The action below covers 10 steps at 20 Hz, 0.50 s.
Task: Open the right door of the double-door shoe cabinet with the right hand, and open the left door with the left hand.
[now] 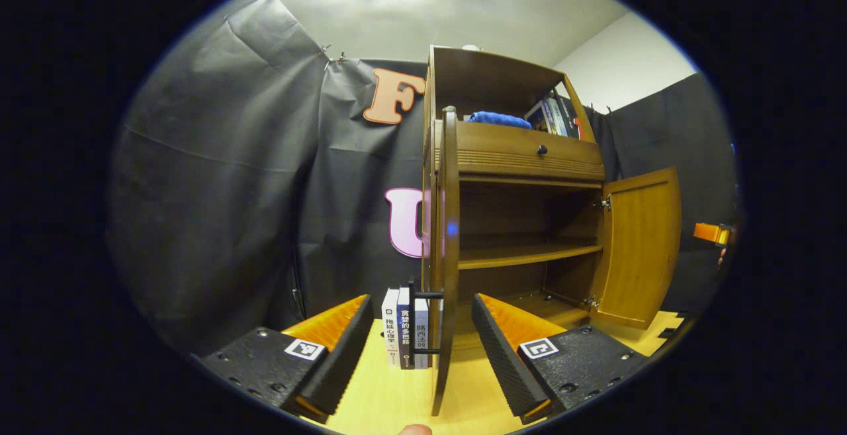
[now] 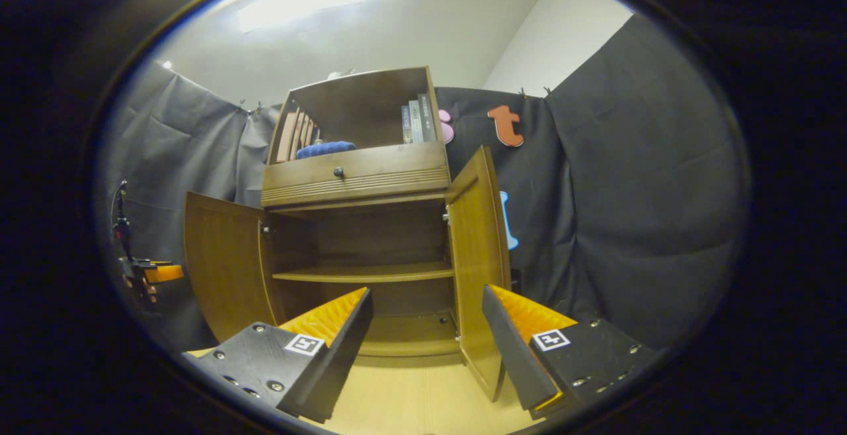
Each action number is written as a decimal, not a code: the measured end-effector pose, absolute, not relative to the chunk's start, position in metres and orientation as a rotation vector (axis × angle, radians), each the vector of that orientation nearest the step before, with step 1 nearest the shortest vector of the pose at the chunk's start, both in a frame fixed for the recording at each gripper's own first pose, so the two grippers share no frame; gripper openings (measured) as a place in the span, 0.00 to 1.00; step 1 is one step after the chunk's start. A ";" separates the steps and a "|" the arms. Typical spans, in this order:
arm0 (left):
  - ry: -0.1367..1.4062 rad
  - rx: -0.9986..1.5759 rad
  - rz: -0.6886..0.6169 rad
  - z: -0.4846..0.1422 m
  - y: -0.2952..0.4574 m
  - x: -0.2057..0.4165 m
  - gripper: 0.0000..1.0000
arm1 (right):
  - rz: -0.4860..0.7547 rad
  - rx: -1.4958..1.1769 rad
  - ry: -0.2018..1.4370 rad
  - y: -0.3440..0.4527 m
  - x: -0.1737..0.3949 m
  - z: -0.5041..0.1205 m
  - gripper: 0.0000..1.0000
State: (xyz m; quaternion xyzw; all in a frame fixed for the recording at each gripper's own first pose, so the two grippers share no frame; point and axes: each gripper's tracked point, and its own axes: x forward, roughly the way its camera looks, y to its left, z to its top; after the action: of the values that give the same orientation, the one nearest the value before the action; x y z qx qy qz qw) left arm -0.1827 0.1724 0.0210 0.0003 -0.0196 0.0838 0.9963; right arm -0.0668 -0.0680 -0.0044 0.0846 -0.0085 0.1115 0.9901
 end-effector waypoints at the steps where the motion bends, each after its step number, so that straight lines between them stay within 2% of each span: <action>1: -0.050 0.006 0.179 0.027 0.168 -0.183 0.90 | 0.221 0.177 -0.020 -0.072 -0.068 -0.001 0.94; 2: -0.057 0.009 0.184 0.031 0.161 -0.184 0.89 | 0.218 0.181 -0.024 -0.075 -0.070 0.001 0.98; 10: -0.134 -0.016 0.148 0.058 0.097 -0.159 0.93 | 0.195 0.165 -0.047 -0.083 -0.062 0.019 0.98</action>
State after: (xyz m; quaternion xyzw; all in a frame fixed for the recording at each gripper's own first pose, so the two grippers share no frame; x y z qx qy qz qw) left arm -0.1588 0.0971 0.0584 -0.0078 -0.0669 0.0738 0.9950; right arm -0.0618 -0.0827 0.0190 0.0825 -0.0232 0.0971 0.9916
